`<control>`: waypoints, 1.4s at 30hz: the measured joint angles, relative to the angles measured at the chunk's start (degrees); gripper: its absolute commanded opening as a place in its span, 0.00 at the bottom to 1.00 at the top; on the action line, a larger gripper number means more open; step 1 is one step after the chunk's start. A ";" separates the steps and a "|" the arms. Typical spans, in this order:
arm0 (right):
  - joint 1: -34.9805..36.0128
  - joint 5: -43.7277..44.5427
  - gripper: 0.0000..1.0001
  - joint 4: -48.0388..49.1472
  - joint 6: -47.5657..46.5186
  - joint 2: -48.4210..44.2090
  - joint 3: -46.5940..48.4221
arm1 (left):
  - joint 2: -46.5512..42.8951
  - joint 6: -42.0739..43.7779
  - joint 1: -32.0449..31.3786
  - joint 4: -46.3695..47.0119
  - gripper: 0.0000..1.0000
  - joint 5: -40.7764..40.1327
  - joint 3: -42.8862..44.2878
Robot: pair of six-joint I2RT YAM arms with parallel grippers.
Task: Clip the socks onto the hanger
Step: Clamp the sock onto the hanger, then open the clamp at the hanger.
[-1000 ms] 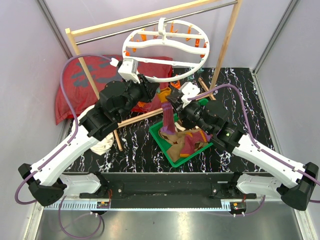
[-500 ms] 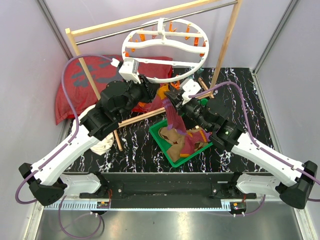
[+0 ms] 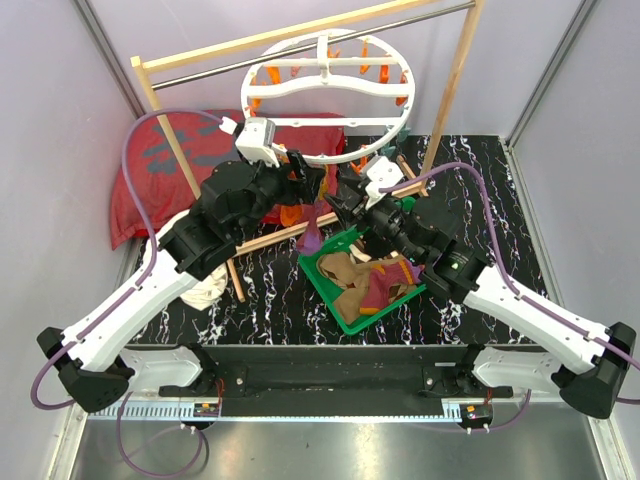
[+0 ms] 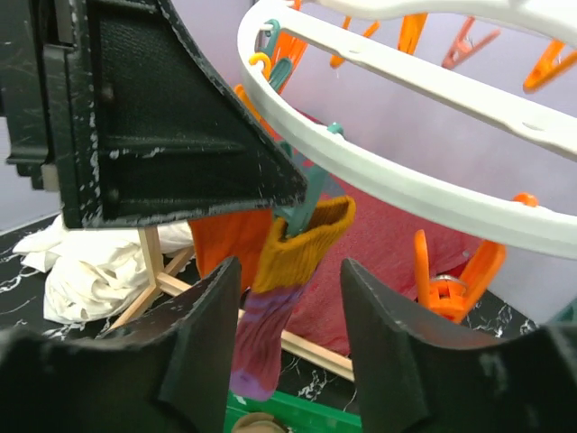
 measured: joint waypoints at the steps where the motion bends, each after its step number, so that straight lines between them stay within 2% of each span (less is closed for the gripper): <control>1: 0.00 0.31 0.63 -0.46 0.33 -0.31 -0.02 | 0.00 0.04 0.39 -0.09 0.75 -0.02 0.00; 7: -0.50 2.27 0.67 -3.43 3.28 -5.14 -2.03 | 0.00 0.07 3.76 -0.24 0.75 -0.04 0.00; 11: -6.36 0.09 0.69 -3.98 6.29 -7.54 -4.00 | 0.00 0.09 4.94 -0.26 0.75 -0.02 0.00; 14: -14.16 -5.16 0.72 -3.87 9.84 -8.33 -5.97 | 0.02 0.22 5.44 -0.39 0.75 0.02 0.00; 17: -18.40 -10.01 0.73 -4.00 11.67 -7.89 -6.93 | 0.02 0.24 5.79 -0.72 0.75 0.11 0.00; 31: -25.81 -28.13 0.71 1.53 14.45 2.71 -3.87 | 0.04 0.68 7.04 -2.03 0.75 0.13 0.02; 33: -25.81 -30.32 0.70 2.75 14.69 4.26 -2.84 | 0.07 0.70 7.10 -2.51 0.75 0.13 0.07; 39: -25.81 -35.32 0.54 6.03 15.96 6.71 -0.98 | 0.72 1.36 7.30 -3.74 0.76 0.13 0.70; 42: -25.81 -37.29 0.44 6.84 16.46 7.06 -0.94 | 0.81 1.60 7.52 -4.20 0.76 0.15 1.07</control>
